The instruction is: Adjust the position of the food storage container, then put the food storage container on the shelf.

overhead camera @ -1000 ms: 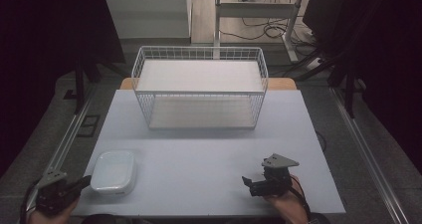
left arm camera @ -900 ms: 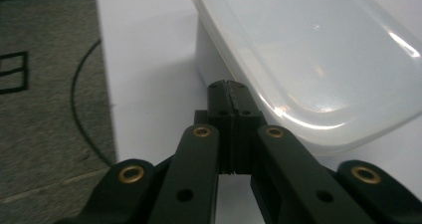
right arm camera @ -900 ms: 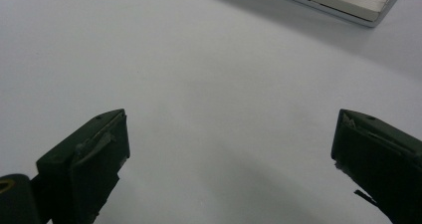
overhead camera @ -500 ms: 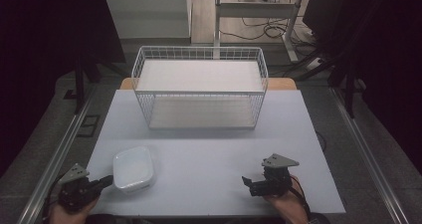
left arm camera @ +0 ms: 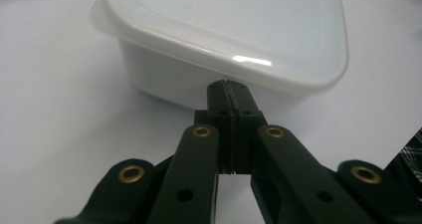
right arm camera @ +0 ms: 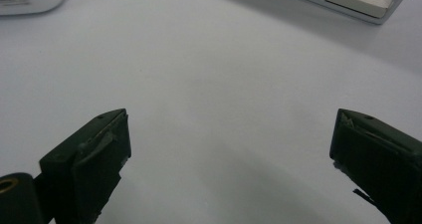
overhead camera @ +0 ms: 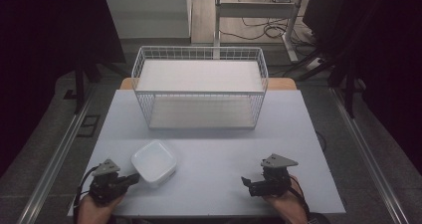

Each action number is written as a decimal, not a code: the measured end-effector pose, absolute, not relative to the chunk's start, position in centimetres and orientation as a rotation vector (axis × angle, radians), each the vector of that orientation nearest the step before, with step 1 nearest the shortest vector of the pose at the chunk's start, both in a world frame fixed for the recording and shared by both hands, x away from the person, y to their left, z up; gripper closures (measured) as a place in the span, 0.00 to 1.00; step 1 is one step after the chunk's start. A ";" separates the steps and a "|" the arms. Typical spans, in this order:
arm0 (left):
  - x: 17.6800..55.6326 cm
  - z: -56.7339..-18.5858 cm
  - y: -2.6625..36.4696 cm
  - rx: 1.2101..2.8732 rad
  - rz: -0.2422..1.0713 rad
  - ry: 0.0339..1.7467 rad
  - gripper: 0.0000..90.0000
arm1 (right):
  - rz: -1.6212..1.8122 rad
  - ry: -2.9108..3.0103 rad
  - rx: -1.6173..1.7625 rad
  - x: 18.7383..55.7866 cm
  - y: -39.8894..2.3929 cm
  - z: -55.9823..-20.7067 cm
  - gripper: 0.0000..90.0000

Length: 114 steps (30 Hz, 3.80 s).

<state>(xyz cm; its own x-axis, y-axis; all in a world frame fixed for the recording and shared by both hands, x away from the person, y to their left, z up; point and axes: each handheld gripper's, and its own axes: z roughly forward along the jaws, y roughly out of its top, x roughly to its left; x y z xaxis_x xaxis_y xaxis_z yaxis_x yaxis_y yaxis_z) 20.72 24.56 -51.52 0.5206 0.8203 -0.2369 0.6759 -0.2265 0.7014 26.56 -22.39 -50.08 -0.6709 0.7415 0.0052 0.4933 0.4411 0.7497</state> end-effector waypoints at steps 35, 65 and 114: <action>25.8 -51.8 21.1 1.982 0.180 1.198 1.00 | 1.122 2.412 1.115 26.8 -21.9 -49.8 0.12; 26.3 -51.7 14.4 2.037 0.143 1.065 0.97 | 1.115 2.553 0.951 28.3 -17.6 -49.5 0.94; 28.5 -49.1 13.6 2.007 0.102 0.897 0.13 | 1.277 2.544 0.980 29.1 -17.3 -47.1 0.09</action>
